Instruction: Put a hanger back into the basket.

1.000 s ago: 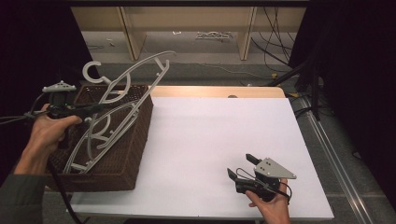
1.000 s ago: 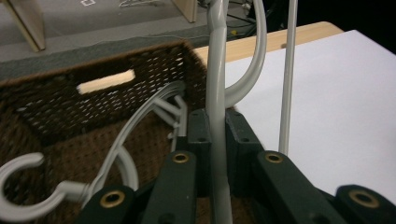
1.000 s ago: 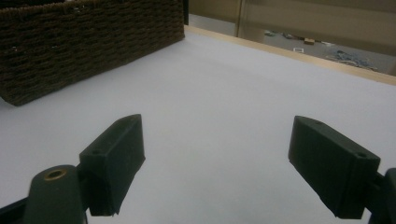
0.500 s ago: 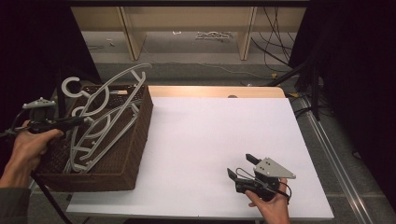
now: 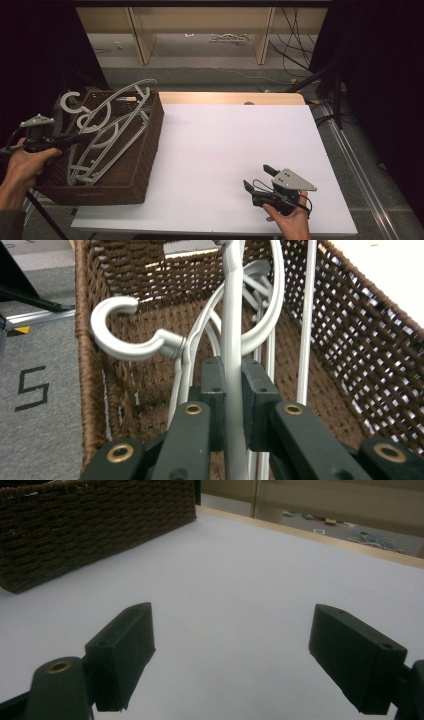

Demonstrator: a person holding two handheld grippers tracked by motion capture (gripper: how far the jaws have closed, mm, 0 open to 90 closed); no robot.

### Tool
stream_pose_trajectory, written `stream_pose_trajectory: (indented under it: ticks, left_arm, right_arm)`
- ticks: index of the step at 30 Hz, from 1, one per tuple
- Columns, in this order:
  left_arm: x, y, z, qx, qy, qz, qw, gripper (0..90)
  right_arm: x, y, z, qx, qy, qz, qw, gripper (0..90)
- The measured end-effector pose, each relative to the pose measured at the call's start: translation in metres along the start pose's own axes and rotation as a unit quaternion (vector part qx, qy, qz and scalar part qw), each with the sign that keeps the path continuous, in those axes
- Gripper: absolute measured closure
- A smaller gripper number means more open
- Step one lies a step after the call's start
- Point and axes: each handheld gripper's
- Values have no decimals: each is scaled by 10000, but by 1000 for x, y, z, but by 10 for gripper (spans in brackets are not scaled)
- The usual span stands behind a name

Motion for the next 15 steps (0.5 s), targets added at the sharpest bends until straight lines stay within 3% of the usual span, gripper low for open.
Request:
stream_pose_trajectory:
  ticks: [8,9,13,14,15]
  left_arm:
    - [0,-9,10,16,85,38,10000,821]
    - [-1,-9,10,-210,298,171,9992,820]
    - [-4,-10,10,-410,388,375,9977,819]
    - [-8,-11,8,-260,342,218,9988,819]
    - [-8,-11,8,-260,342,218,9988,819]
  right_arm:
    - [-1,0,0,23,-24,-20,10000,193]
    - [-1,0,0,18,-12,-8,10000,193]
    - [-1,0,0,18,-13,-1,10000,193]
    - [0,0,0,31,-2,36,10000,193]
    - [-1,0,0,29,-28,-16,10000,193]
Point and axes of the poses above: each handheld gripper's, and its own axes: x roughly backward along the jaws, y roughly out of its top, z roughly to its left, and after that the axes turned 14 degrees about x, right-handed
